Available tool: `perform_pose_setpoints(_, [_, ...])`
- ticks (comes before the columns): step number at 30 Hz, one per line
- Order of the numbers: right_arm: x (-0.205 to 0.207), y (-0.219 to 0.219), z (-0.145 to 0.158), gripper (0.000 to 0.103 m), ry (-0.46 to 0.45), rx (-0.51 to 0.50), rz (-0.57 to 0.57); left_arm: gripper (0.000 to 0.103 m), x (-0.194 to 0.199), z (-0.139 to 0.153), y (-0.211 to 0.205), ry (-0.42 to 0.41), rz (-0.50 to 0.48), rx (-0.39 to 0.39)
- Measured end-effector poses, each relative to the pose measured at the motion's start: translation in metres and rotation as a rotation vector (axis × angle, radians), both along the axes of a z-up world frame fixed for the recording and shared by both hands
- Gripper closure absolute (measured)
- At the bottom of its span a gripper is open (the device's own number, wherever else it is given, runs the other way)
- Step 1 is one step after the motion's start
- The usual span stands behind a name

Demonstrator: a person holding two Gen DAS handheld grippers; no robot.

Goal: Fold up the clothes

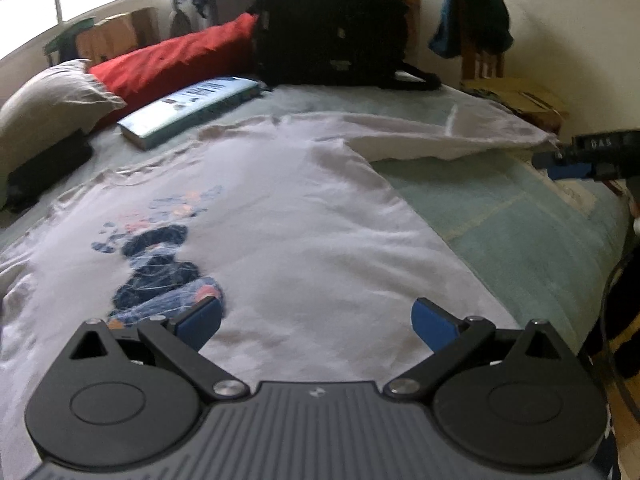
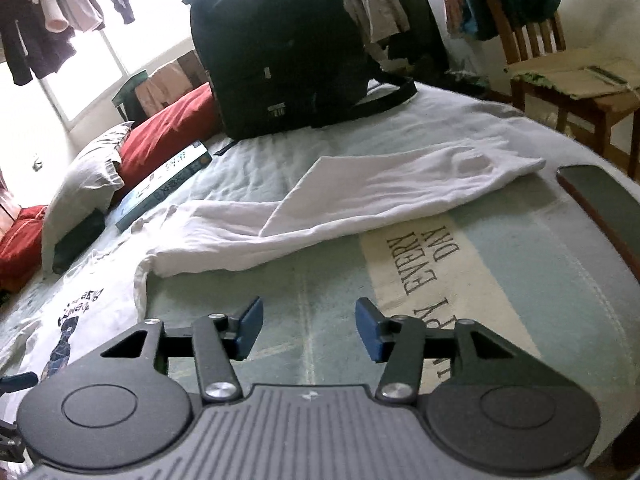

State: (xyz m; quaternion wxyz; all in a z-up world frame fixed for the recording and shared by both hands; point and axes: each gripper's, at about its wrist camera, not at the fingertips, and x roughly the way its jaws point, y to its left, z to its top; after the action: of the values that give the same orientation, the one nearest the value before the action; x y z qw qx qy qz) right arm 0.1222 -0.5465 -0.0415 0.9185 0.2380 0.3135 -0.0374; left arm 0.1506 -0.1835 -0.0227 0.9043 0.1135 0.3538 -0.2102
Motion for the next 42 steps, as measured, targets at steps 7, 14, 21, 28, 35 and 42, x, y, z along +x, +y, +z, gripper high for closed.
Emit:
perform_pose_setpoints(7, [0.006, -0.048, -0.016, 0.046, -0.006, 0.113, -0.067, 0.002, -0.002, -0.001, 0.002, -0.026, 0.004, 0.021])
perform_pose_setpoints(14, [0.030, -0.111, -0.035, 0.046, -0.047, 0.269, -0.143, 0.002, 0.005, -0.009, -0.005, -0.005, -0.007, 0.017])
perform_pose_setpoints(21, [0.057, -0.153, -0.050, 0.080, -0.105, 0.320, -0.304, 0.002, 0.006, -0.012, -0.009, 0.007, -0.012, 0.012])
perform_pose_setpoints(28, [0.029, -0.133, -0.026, 0.096, -0.054, 0.153, -0.359, 0.002, 0.005, -0.013, -0.006, 0.018, -0.014, -0.001])
perform_pose_setpoints(35, [0.000, -0.123, -0.009, 0.079, 0.116, 0.034, -0.346, 0.002, 0.001, -0.010, -0.001, 0.010, -0.030, -0.019])
perform_pose_setpoints(42, [-0.014, -0.104, 0.023, 0.073, 0.068, -0.035, -0.275, 0.002, 0.002, -0.006, 0.006, 0.004, -0.018, -0.036])
